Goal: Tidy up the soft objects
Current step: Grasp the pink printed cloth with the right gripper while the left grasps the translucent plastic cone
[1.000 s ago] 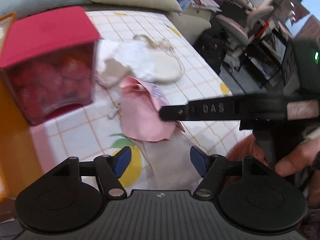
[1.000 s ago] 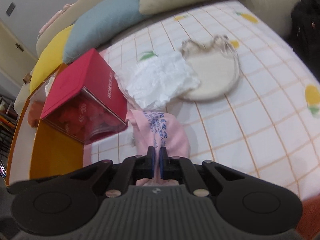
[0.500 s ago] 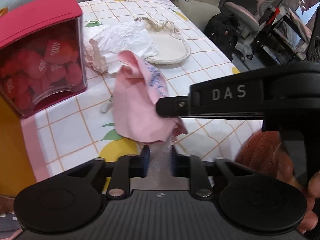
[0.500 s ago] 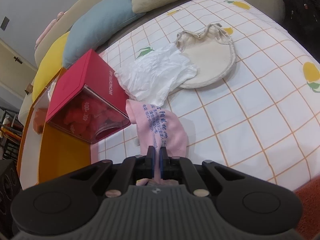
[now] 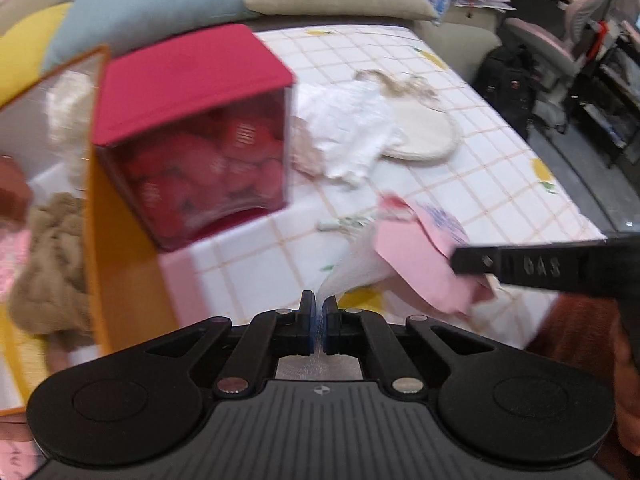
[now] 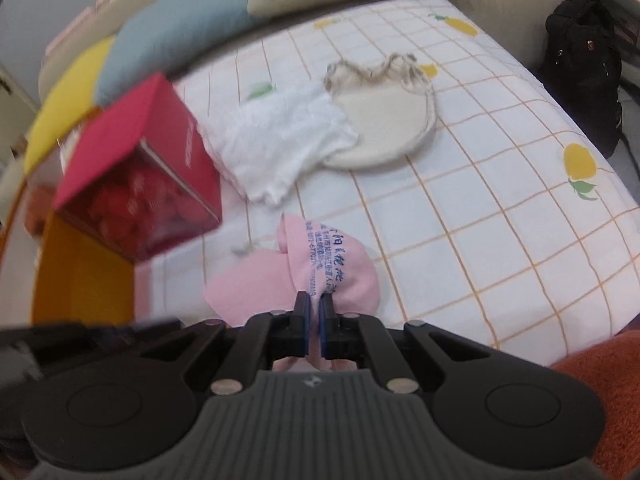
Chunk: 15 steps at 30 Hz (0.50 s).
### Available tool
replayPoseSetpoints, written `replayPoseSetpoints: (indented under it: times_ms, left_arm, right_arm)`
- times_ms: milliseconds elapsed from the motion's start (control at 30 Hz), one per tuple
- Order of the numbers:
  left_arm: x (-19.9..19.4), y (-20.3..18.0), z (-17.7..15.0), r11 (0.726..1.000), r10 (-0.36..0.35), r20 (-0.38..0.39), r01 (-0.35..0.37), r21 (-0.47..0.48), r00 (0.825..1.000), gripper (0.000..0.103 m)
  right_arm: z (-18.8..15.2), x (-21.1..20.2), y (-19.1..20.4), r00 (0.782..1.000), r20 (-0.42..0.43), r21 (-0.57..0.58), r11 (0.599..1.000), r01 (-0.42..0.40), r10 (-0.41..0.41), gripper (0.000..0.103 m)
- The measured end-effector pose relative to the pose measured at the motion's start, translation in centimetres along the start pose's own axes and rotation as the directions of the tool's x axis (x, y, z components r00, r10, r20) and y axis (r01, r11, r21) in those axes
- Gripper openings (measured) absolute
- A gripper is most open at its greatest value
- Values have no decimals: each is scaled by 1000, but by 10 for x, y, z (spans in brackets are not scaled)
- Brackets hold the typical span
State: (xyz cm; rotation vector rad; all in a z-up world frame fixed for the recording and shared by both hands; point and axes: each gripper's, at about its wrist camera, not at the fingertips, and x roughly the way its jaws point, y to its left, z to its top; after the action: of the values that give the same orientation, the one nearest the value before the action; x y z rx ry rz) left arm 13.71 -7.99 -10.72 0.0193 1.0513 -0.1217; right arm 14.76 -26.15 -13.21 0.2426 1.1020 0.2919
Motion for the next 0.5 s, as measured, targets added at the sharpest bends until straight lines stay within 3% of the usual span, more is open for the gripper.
replayPoseSetpoints:
  times_ms: [133, 200, 267, 333, 400, 500]
  left_arm:
    - [-3, 8, 1, 1000, 15, 15, -14, -26, 1000, 3]
    - [-2, 9, 2, 999, 19, 20, -18, -29, 1000, 3]
    - [-2, 11, 4, 999, 26, 28, -25, -39, 999, 3]
    - [-2, 12, 4, 999, 19, 35, -18, -43, 999, 3]
    - [-1, 11, 4, 999, 23, 42, -21, -44, 999, 3]
    - [0, 11, 3, 999, 22, 48, -20, -45, 999, 3]
  right_arm:
    - [-2, 3, 4, 1000, 0, -43, 999, 26, -26, 12]
    - [-2, 3, 5, 999, 15, -54, 998, 36, -35, 42]
    - [-1, 5, 8, 998, 28, -74, 996, 51, -49, 54]
    - [0, 10, 12, 998, 26, -95, 993, 66, -64, 56]
    - [2, 19, 14, 997, 20, -113, 991, 70, -68, 70]
    - [7, 31, 18, 997, 22, -130, 989, 70, -68, 74]
